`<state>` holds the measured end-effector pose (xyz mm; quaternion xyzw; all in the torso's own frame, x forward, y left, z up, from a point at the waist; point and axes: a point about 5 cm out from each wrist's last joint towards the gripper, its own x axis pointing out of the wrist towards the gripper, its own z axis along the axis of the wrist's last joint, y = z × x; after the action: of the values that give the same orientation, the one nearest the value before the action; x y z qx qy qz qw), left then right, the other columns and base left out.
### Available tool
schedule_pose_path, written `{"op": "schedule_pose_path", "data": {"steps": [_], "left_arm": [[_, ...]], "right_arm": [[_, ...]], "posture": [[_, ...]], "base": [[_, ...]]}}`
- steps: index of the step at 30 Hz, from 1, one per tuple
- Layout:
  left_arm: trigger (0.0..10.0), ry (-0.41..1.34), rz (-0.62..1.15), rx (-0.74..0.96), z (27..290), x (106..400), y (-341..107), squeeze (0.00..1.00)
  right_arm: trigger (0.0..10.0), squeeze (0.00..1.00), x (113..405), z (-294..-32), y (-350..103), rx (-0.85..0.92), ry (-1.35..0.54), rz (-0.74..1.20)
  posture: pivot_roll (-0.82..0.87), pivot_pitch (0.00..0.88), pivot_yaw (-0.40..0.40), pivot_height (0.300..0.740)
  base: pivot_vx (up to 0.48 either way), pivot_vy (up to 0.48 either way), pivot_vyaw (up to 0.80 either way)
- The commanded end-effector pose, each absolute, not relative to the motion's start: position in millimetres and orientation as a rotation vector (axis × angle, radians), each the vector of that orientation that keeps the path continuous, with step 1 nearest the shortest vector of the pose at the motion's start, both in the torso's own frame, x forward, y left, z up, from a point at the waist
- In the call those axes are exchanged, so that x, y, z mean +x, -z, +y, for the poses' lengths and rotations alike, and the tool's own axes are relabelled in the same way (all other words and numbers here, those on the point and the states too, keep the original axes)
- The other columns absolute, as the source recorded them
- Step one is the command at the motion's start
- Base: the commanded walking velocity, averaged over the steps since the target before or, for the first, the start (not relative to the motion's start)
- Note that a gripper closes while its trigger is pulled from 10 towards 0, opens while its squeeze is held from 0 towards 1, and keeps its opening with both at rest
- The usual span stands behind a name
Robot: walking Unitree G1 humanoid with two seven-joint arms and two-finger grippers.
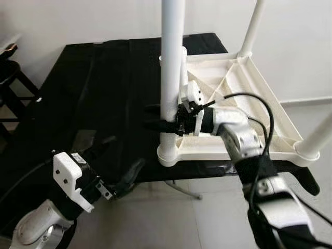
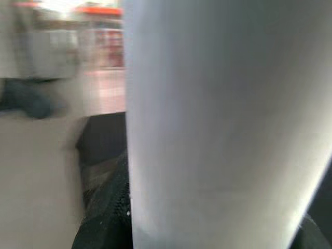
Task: Building children table
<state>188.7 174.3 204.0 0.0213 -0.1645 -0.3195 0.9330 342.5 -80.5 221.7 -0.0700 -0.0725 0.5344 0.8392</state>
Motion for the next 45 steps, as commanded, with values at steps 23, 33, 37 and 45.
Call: {"op": "schedule_pose_path", "data": {"steps": [23, 33, 37, 45], "left_arm": [[10.0, 0.655, -0.349, 0.065, 180.1, 197.2, -206.7, 0.00], [10.0, 0.660, -0.356, 0.093, 186.3, 207.0, -210.6, 0.00], [10.0, 0.666, -0.357, 0.101, 187.5, 208.2, -212.2, 0.00], [10.0, 0.688, -0.356, 0.106, 187.2, 208.5, -213.9, 0.00]], "right_arm": [[10.0, 1.00, 337.2, -51.9, -224.4, -0.038, -0.892, -0.171], [10.0, 0.00, 354.1, -91.5, -225.6, -0.244, -1.335, -0.096], [10.0, 0.00, 355.0, -94.2, -225.3, -0.239, -1.421, -0.047], [0.0, 0.00, 360.3, -95.6, -228.5, -0.228, -1.550, -0.005]], "posture": [[0.05, 0.156, 0.024, 0.740], [0.06, 0.160, 0.030, 0.740], [0.06, 0.163, 0.034, 0.740], [0.06, 0.177, 0.043, 0.740]], "base": [[0.000, 0.000, 0.00], [0.000, 0.000, 0.00], [0.000, 0.000, 0.00], [0.000, 0.000, 0.00]]}}
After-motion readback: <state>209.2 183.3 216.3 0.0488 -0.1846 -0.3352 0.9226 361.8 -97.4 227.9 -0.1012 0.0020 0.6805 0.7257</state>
